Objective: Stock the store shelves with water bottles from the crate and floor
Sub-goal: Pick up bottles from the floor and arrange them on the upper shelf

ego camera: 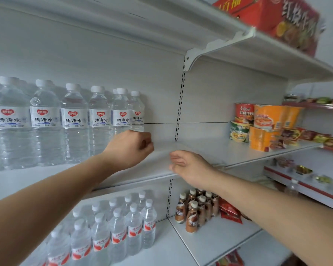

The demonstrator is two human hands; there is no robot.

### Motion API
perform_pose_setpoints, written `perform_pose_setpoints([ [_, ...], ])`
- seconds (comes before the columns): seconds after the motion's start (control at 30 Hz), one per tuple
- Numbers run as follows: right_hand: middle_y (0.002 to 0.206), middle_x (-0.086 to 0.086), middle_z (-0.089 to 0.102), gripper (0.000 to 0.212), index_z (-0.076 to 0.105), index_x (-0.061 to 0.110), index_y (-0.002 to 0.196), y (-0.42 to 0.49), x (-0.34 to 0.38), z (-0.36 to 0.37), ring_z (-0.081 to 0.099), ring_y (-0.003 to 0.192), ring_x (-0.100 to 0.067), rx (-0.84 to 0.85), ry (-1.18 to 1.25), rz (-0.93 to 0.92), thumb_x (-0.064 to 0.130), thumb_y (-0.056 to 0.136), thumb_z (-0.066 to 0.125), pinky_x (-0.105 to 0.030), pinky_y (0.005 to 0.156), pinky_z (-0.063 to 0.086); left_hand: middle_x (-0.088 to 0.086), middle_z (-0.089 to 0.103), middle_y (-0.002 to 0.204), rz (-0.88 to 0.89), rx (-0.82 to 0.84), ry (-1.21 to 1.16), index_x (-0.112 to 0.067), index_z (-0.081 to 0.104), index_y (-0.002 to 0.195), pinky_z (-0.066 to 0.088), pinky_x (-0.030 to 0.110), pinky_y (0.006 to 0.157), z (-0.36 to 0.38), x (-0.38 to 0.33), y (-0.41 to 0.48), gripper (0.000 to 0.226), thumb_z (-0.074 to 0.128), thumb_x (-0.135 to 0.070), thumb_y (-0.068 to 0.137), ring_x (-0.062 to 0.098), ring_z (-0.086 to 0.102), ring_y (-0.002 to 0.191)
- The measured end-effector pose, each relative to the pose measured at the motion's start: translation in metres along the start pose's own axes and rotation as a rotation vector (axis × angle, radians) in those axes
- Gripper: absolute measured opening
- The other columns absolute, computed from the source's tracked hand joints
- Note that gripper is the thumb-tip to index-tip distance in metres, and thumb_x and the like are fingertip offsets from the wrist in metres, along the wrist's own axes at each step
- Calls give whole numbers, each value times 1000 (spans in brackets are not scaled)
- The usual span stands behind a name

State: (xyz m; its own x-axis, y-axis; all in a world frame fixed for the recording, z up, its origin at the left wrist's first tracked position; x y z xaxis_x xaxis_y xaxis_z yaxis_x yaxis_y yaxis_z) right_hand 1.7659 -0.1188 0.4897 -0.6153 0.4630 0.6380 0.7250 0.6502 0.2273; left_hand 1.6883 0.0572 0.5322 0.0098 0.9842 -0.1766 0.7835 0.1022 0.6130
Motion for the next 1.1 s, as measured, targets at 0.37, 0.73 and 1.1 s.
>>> perform_pose_setpoints([
  [0.37, 109, -3, 74, 24, 64, 14, 122, -184, -39, -24, 72, 99, -17, -209, 445, 92, 6, 101, 55, -29, 76, 61, 2, 68, 74, -15, 197, -783, -20, 66, 84, 48, 21, 59, 21, -104, -149, 23, 58, 0, 91, 11, 61, 64],
  [0.73, 79, -15, 73, 19, 64, 0, 116, -364, -210, 203, 70, 65, -23, -213, 890, 726, 5, 102, 53, -29, 55, 57, 8, 64, 69, -770, 562, -1239, -6, 65, 86, 45, 28, 53, 223, -109, -391, 9, 64, -13, 92, 24, 57, 63],
  [1.1, 82, -17, 72, 17, 65, -1, 111, -439, -226, 214, 69, 65, -26, -288, 1038, 967, 10, 100, 57, -28, 59, 56, 15, 66, 76, -876, 691, -1325, 5, 67, 94, 50, 28, 67, 254, -161, -433, 16, 54, -1, 99, 23, 59, 70],
])
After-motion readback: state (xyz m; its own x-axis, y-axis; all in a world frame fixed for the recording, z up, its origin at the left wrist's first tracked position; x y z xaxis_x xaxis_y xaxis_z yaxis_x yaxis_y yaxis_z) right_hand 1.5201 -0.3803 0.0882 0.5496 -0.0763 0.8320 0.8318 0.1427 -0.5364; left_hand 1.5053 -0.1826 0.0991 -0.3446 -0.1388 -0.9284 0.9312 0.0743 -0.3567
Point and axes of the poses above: each hand's wrist, its own y-axis towards the middle knuckle, its own z-axis out of the palm, x = y × z, the point moved 4 cm from there along y, towards the middle knuckle
